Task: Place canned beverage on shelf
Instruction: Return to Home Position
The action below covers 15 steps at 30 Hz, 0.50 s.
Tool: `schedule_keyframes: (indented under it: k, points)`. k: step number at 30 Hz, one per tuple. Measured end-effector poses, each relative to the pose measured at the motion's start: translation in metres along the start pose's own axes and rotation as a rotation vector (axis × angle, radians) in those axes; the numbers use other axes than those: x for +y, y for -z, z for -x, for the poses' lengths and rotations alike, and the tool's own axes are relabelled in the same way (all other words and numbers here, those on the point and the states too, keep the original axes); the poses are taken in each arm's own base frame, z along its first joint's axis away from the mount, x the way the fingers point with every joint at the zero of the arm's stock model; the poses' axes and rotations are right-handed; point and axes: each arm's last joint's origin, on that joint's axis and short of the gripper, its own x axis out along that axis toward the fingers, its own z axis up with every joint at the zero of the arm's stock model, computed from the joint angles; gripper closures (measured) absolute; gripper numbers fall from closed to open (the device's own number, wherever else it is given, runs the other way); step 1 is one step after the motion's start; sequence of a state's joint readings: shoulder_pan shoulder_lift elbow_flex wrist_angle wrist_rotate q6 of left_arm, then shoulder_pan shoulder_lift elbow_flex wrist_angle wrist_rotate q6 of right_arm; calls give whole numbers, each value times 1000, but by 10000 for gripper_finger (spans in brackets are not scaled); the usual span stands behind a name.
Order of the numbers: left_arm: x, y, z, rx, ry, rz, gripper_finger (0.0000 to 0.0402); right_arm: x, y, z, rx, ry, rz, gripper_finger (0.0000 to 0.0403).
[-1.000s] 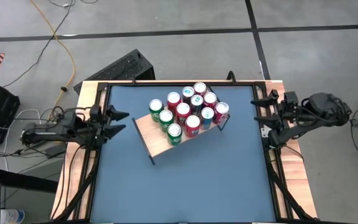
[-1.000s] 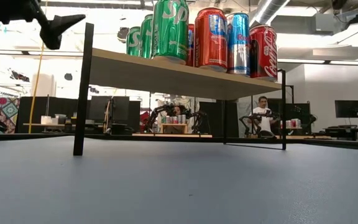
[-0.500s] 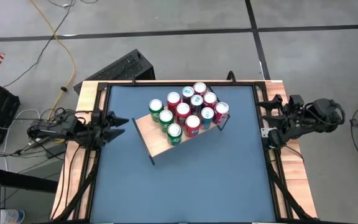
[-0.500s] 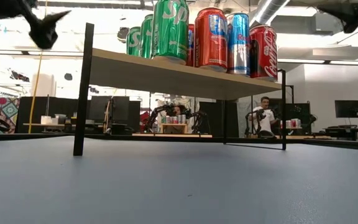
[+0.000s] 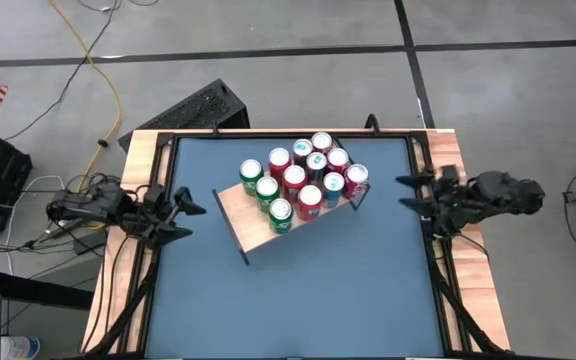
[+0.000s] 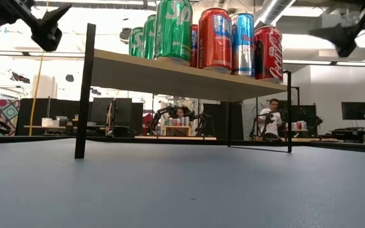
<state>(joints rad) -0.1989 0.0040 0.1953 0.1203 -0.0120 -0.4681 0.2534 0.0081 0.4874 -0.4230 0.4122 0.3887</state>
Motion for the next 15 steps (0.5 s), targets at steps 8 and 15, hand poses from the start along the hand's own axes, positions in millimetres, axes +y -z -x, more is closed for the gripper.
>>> schedule_keyframes:
  k: [8,15]
  points:
    - [15,35,-2,27,52,-13,60,-8,57,-31,7,-24,58,55]
    - [18,48,-1,84,69,-63,60,-21,102,-43,60,5,127,55]
